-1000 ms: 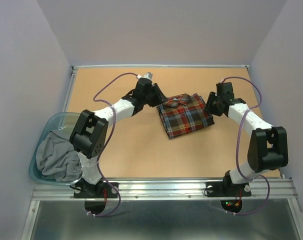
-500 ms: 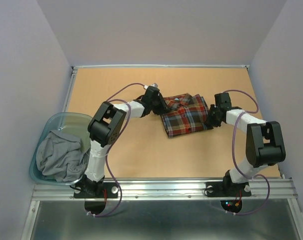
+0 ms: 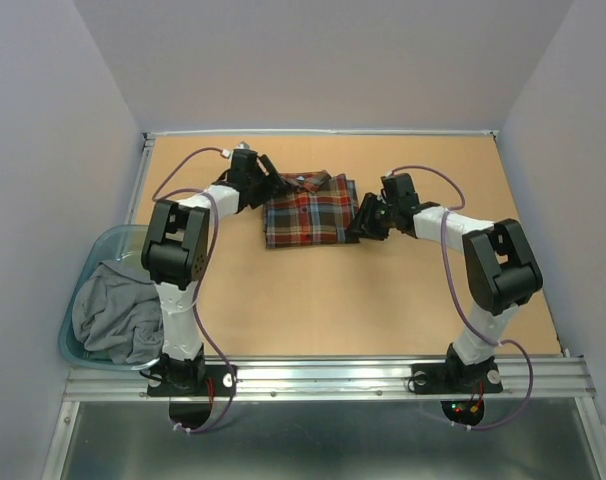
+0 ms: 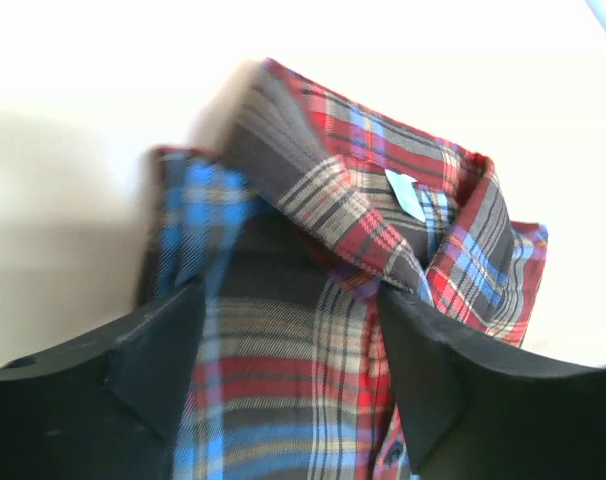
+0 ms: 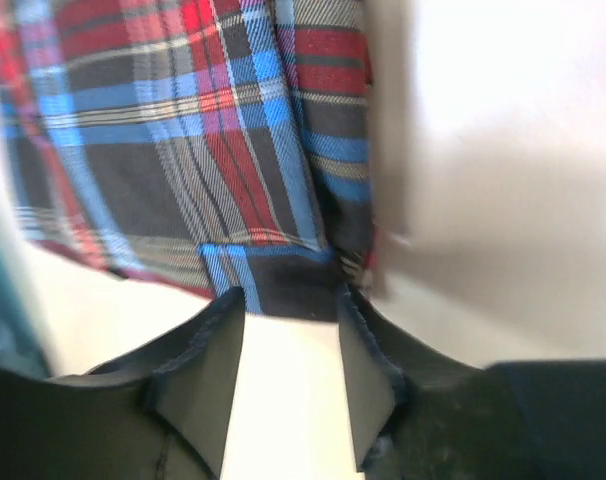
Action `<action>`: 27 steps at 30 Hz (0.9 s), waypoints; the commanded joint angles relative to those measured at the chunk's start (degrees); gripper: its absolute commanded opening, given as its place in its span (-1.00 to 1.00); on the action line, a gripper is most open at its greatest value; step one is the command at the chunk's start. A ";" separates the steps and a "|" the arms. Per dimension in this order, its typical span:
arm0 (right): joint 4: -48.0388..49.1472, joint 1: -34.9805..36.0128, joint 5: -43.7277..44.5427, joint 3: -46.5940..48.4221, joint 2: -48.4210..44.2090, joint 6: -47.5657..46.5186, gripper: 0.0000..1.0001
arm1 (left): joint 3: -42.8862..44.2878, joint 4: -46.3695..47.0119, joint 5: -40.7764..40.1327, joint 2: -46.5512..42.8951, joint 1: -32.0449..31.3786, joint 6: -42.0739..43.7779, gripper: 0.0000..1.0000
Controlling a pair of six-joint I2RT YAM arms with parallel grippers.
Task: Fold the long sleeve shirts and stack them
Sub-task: Neatly place the folded shirt to the corner
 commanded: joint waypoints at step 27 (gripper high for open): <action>-8.55 -1.38 6.77 -11.03 -39.79 -5.55 1.00 | -33.33 6.01 -14.33 -27.45 -15.83 -31.06 0.79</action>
